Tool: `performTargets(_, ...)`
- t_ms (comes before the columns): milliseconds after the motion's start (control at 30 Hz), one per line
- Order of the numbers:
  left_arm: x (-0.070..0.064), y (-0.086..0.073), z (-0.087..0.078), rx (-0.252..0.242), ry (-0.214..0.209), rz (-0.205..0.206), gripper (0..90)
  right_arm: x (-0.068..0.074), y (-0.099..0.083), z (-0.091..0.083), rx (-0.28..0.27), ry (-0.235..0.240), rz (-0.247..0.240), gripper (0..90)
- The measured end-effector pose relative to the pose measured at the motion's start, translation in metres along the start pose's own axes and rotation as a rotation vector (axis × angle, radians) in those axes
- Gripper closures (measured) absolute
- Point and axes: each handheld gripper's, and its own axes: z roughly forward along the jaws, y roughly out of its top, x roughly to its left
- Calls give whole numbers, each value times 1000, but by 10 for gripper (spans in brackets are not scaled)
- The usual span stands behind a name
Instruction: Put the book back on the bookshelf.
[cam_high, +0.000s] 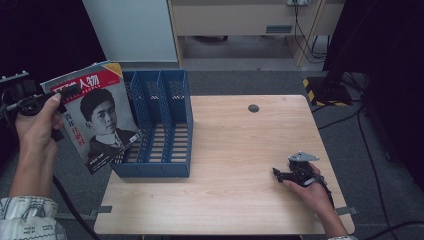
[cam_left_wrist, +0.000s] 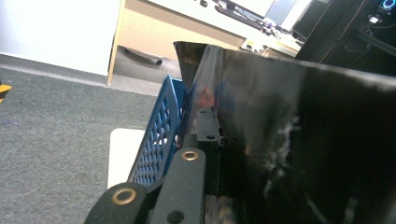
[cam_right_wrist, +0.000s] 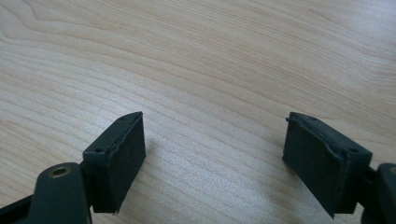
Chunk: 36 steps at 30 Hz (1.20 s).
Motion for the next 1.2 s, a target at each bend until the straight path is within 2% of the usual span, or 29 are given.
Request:
performTargets(567,-10,-1,13,-23,-70,-13,854,0,0,0,-1,0,1,211)
performTargets(1200,-16,-6,26,-32,-75,7,852,0,0,0,-1,-1,0,211)
